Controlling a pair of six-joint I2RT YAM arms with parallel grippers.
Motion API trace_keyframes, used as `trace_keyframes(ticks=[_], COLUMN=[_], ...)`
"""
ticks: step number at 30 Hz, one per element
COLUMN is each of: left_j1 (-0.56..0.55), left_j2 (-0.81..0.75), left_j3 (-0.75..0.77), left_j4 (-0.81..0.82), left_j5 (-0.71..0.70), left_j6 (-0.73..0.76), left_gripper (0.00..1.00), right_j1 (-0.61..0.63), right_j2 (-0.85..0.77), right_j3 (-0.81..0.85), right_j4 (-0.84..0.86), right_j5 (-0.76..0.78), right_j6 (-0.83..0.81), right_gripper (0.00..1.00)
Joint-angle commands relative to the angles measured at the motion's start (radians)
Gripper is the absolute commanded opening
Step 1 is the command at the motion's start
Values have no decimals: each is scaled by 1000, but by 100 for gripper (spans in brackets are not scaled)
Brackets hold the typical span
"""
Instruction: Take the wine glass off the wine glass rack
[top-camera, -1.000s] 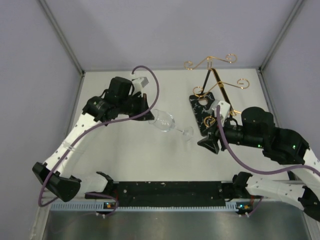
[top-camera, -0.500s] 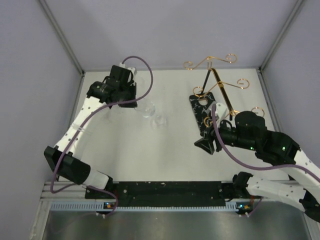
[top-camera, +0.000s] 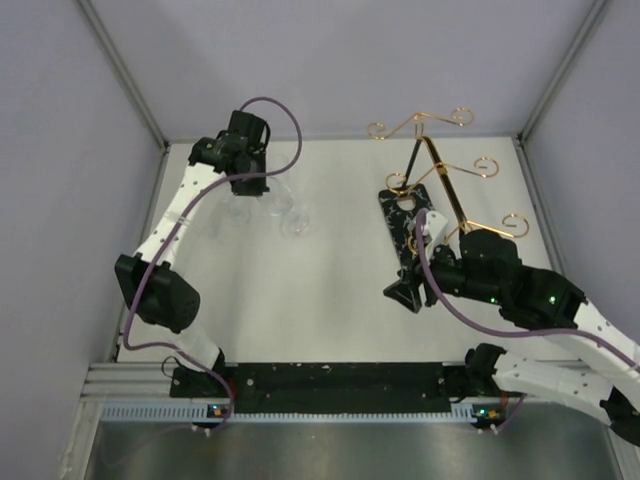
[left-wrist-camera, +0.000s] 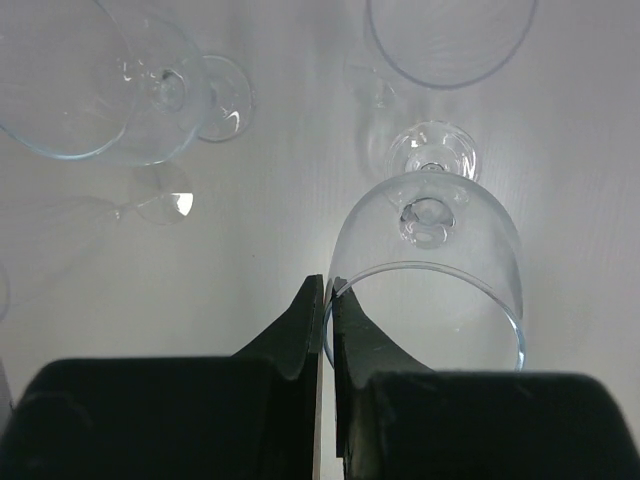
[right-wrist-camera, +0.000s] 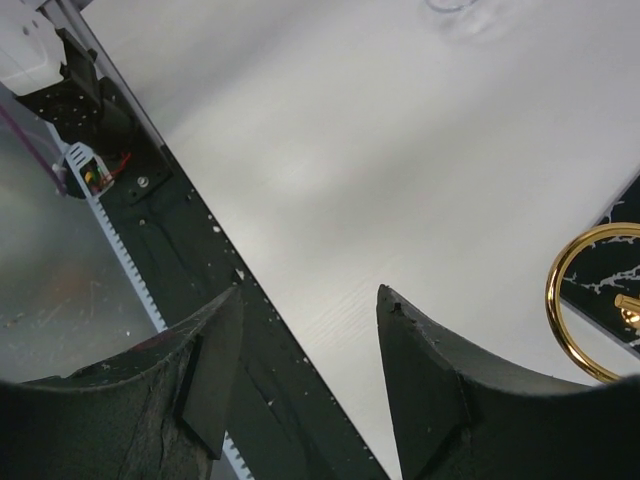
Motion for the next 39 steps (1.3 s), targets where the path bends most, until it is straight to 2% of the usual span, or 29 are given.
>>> trace_keyframes(ticks=[1,7,14,34,35,39], left_j1=[6,6,6,6,8,6], left_j2=[25,37,13,49,48,48], left_j3=[87,88,21,-87,-90,-96], left_j4=[-30,-88,-93,-82,-79,-85], left_j5=[-111,-203,-240,-269,-269,-266], left_j6=[7,8,7,4,4,4], left_gripper=[0,0,0,0,2,19], right_j1=[8,8,8,10,8,8], right_j2=[-19,-13,19,-11,-11,-13], right_j3=[-17,-45,-54,-89,-91,-91], right_j4=[51,63,89,92,91,92], right_j5=[15,22,9,12,10,9], right_j6=[3,-14,-17,7,10,15], right_gripper=[56,58,59,63,63,65])
